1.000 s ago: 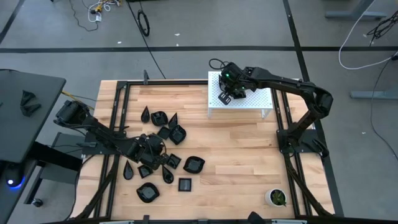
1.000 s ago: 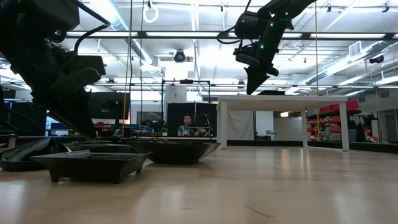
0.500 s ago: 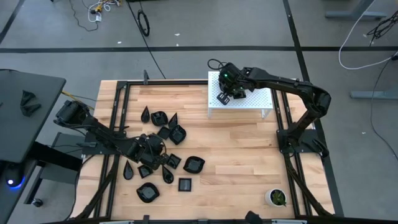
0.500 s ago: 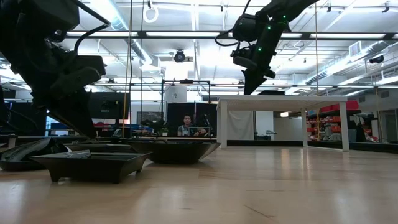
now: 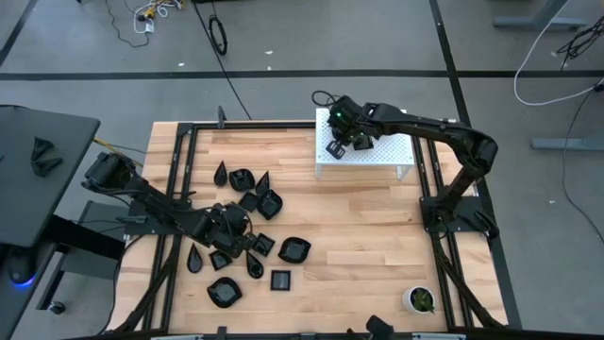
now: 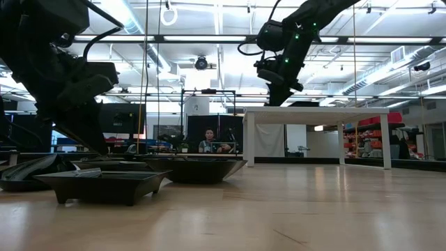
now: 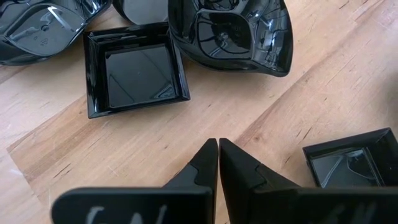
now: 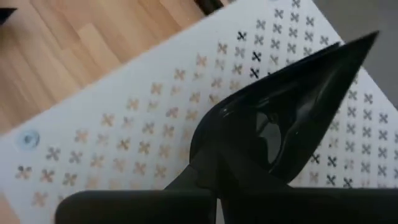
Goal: Pick & Place Mini shaped plates
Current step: Stack the black drop shaped plate on the black drop shaped plate on the shelf, then stack the black leaf shaped plate on the black leaf shaped plate on the shelf
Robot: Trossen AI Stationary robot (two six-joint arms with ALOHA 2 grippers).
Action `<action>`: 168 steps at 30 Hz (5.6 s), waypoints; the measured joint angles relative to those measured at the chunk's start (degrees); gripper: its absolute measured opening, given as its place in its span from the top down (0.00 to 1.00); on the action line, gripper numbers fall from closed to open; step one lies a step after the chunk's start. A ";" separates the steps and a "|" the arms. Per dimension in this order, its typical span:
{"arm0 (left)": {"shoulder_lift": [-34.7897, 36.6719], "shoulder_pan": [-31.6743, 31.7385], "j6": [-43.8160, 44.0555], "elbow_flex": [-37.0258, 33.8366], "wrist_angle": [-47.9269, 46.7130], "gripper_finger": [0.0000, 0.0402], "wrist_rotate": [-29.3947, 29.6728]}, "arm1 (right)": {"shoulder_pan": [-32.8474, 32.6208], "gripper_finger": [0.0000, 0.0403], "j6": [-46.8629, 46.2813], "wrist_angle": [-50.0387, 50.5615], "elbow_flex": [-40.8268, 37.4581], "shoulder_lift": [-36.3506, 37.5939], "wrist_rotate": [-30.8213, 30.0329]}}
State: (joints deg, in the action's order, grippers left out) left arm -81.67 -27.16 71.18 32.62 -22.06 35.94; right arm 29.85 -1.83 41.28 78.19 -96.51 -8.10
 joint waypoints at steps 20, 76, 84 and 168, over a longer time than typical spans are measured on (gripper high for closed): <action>0.00 -0.02 0.00 0.00 0.02 0.95 0.02 | 1.12 0.99 -1.12 -2.06 0.00 0.79 0.15; 0.00 -0.01 0.01 0.00 0.02 0.95 0.02 | 1.33 0.99 0.83 -4.40 0.00 -0.12 -0.03; 0.00 0.00 0.00 0.00 0.02 0.95 0.02 | 0.44 0.98 0.87 -4.16 -0.04 1.92 -1.40; -0.02 -3.99 -10.37 0.00 5.87 0.95 -4.57 | -40.44 0.97 -8.65 7.32 -9.47 -7.81 -0.30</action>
State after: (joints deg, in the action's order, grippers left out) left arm -81.69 -31.14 60.81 32.62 -16.20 31.38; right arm -10.60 -10.48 48.60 68.72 -104.32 -8.40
